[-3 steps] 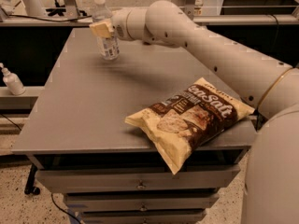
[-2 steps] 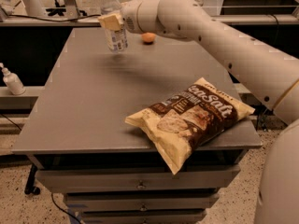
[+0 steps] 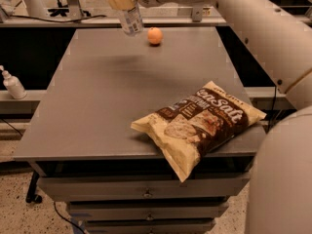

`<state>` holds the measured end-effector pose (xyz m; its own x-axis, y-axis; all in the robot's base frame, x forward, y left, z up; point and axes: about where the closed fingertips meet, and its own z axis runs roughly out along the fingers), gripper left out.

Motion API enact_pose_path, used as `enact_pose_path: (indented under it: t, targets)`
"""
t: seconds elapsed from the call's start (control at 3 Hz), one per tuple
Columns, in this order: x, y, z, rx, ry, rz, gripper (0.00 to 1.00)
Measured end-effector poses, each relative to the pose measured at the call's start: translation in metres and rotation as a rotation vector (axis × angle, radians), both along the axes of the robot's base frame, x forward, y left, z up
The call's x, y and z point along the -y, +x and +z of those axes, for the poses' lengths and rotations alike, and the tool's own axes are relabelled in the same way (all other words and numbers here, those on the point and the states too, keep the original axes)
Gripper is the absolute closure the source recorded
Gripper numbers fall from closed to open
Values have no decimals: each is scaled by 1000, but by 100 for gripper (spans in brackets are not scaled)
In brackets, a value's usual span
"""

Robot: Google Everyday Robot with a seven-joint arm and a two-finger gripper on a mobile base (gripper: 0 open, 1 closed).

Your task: Knock blue plastic bottle over

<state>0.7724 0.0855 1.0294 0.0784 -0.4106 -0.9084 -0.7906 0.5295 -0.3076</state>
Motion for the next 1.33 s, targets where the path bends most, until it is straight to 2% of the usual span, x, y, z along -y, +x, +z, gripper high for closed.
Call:
enact_pose_path:
  t: [0.33, 0.67, 1.0, 1.33]
  targets:
    - [-4, 3, 12, 17, -169, 43, 100]
    - [-13, -2, -4, 2, -379, 92, 100]
    - [-21, -18, -44, -50, -626, 178, 100]
    - [-14, -45, -87, -144, -834, 283, 100]
